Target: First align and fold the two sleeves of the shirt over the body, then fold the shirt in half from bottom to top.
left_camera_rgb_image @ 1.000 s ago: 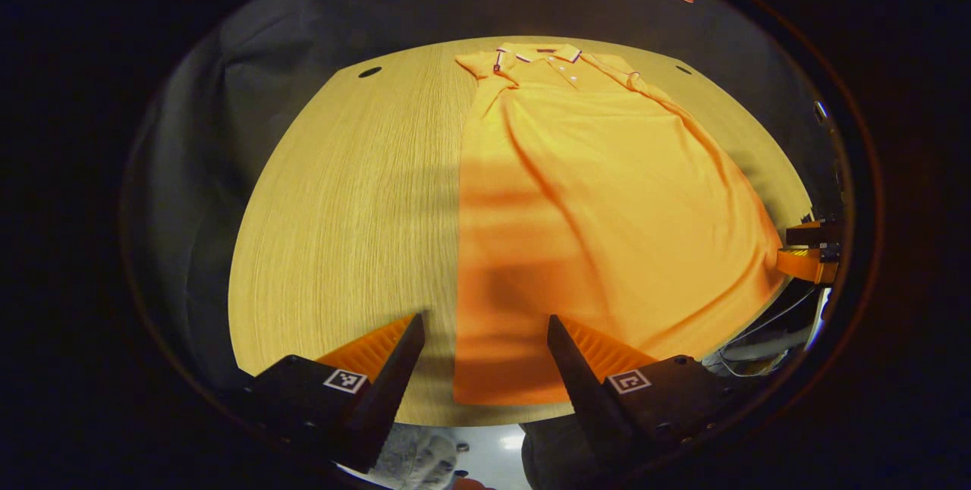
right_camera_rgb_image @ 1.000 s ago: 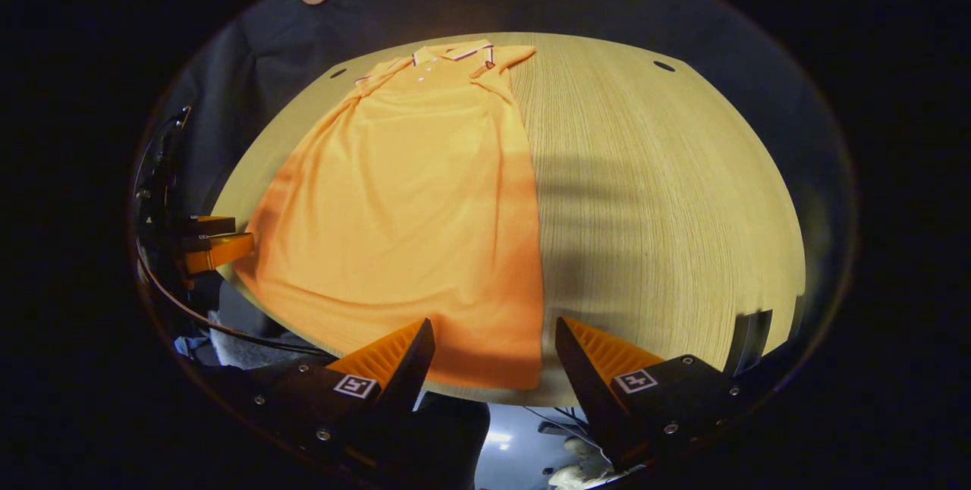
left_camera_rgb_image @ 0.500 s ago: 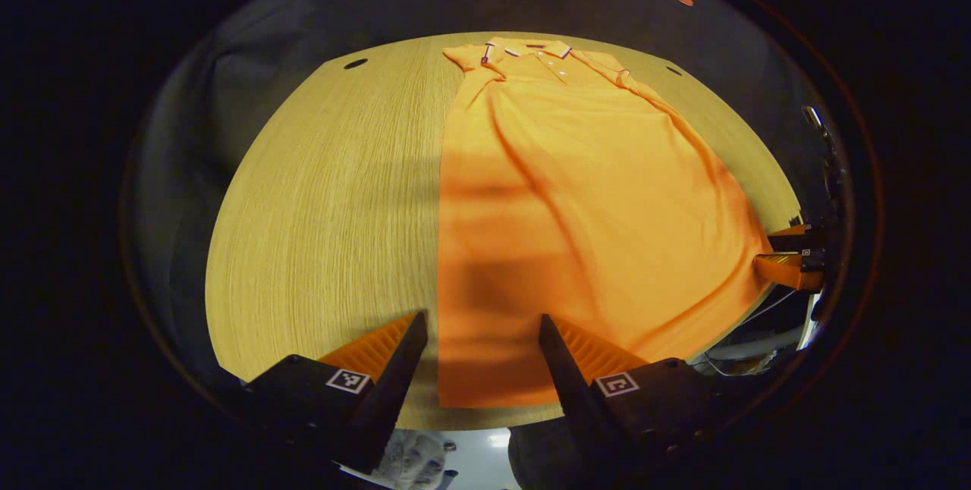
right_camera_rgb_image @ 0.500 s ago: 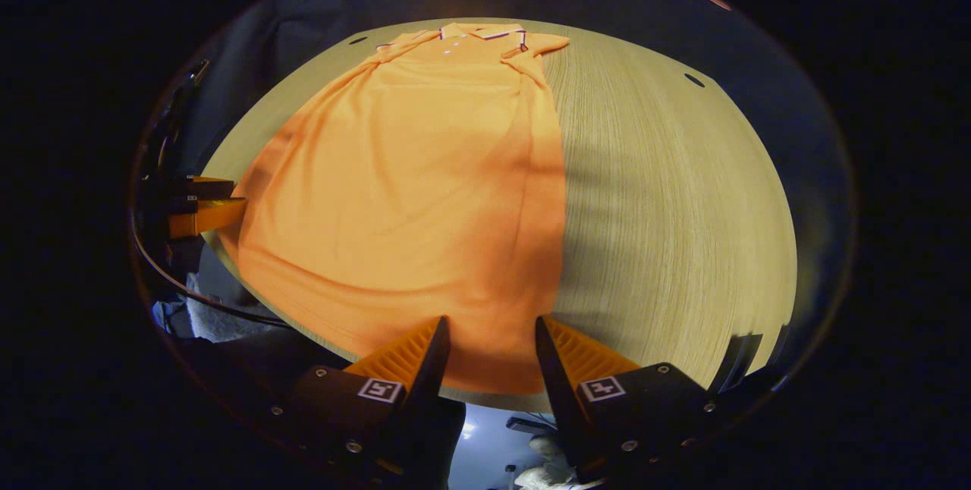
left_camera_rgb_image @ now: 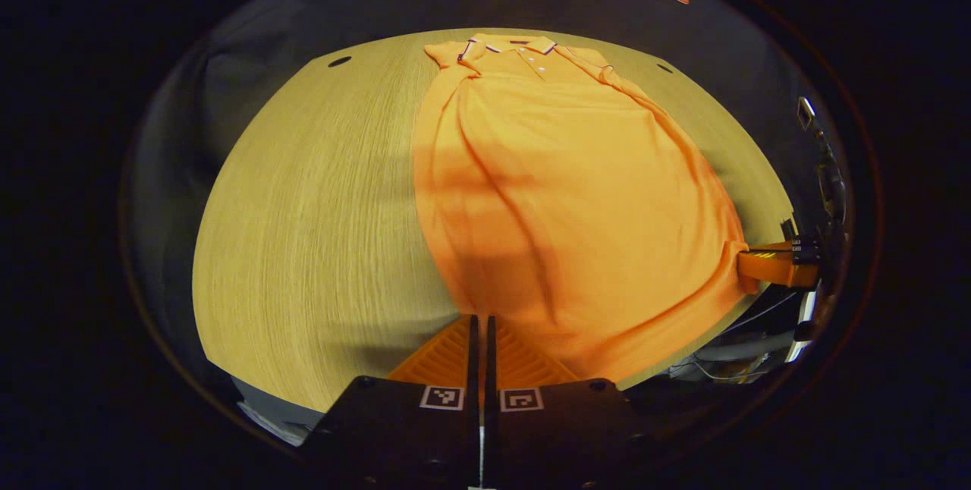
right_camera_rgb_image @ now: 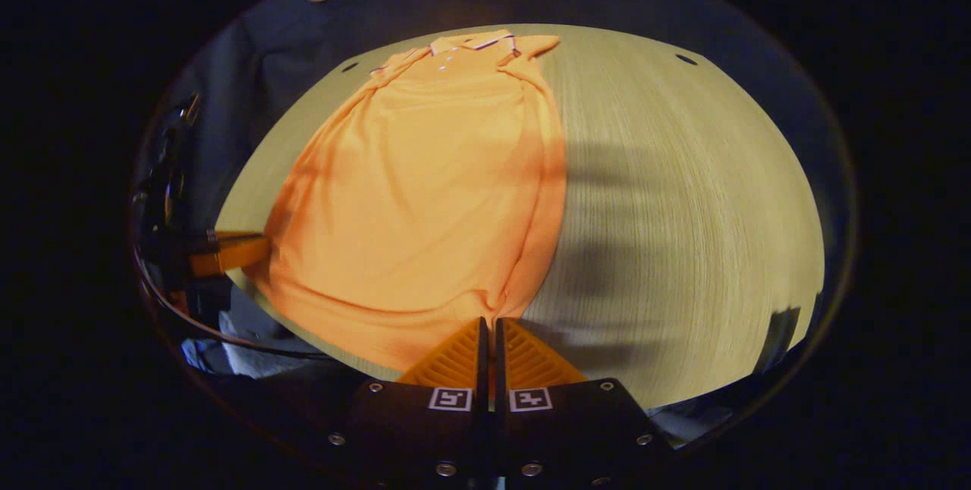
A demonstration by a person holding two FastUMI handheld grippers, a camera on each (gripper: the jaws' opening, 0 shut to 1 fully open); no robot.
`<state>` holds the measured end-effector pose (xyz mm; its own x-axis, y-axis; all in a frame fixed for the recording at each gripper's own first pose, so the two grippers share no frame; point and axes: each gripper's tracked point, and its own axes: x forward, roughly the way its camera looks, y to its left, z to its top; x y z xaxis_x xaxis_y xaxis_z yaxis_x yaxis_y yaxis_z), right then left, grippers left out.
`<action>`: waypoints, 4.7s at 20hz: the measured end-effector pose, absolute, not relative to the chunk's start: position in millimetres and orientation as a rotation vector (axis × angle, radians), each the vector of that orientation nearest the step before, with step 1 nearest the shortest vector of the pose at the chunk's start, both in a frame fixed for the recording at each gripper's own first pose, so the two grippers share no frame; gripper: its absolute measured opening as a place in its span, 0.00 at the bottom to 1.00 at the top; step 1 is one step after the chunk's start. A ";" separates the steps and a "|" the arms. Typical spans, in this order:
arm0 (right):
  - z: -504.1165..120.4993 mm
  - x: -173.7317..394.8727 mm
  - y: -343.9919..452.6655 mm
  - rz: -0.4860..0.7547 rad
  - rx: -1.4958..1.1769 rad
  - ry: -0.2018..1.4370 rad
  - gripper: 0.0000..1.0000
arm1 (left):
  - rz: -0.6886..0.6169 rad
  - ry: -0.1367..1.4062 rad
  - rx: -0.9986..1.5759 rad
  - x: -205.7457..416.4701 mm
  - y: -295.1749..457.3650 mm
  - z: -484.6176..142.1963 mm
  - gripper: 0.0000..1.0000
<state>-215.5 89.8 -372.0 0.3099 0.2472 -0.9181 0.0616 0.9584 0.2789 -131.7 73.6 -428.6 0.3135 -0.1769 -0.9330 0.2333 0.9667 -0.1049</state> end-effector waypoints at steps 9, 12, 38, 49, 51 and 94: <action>-341.4 -198.9 83.1 0.097 0.584 1.181 0.04 | -0.267 1.150 -0.121 -110.8 61.5 -361.8 0.01; -329.0 -186.2 87.4 0.126 0.635 1.161 0.04 | -0.274 1.118 -0.160 -100.4 57.3 -343.2 0.01; -287.0 -21.8 75.8 0.045 0.613 1.069 0.01 | -0.442 1.275 -0.049 2.8 72.9 -357.6 0.40; -318.0 -37.8 122.3 0.119 0.710 1.271 0.40 | -0.429 1.361 -0.034 -31.7 60.9 -395.7 0.78; -327.1 -27.3 129.1 0.120 0.708 1.282 0.43 | -0.433 1.376 -0.033 -33.1 57.3 -400.4 0.79; -264.9 208.4 55.4 0.004 0.828 0.948 0.04 | -0.387 0.860 -0.183 297.6 57.6 -278.4 0.01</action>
